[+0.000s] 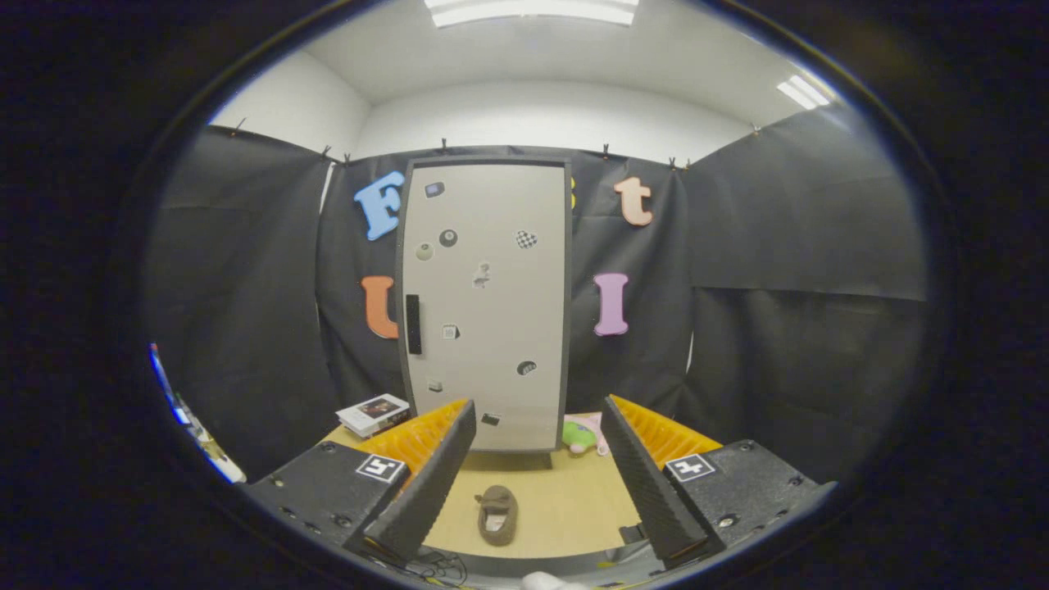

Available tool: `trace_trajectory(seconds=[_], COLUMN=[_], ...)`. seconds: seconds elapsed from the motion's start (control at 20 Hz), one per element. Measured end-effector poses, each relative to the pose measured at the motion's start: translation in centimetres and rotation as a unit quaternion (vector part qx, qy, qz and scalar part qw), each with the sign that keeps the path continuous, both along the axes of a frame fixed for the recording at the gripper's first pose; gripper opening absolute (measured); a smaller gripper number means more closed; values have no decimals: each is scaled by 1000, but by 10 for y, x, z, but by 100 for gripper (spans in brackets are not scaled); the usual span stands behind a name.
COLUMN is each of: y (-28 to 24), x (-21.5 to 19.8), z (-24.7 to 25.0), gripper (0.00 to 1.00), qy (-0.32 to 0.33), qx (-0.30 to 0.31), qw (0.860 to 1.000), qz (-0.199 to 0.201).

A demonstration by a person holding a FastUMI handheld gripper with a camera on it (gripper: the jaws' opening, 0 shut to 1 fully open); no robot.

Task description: Open the shoe cabinet door, grab the shoes and put them into the shoe cabinet, then close the shoe cabinet door.

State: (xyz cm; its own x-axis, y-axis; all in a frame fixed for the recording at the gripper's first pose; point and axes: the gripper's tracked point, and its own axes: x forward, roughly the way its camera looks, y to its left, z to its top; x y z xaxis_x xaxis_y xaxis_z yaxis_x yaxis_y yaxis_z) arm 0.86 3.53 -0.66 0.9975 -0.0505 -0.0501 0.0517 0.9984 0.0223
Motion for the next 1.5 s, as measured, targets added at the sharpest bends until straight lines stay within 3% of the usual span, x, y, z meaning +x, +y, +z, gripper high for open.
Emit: trace_trajectory(seconds=[0.4, 1.05, 1.25, 1.5], y=[67, 198, 228, 239], x=[82, 294, 344, 386], z=[-13, -2, 0, -1], gripper=[100, 100, 100, 100], qy=[19, 8, 10, 21], qx=[13, -3, 2, 18], qw=[999, 992, 990, 992], qz=[39, 127, 139, 125])
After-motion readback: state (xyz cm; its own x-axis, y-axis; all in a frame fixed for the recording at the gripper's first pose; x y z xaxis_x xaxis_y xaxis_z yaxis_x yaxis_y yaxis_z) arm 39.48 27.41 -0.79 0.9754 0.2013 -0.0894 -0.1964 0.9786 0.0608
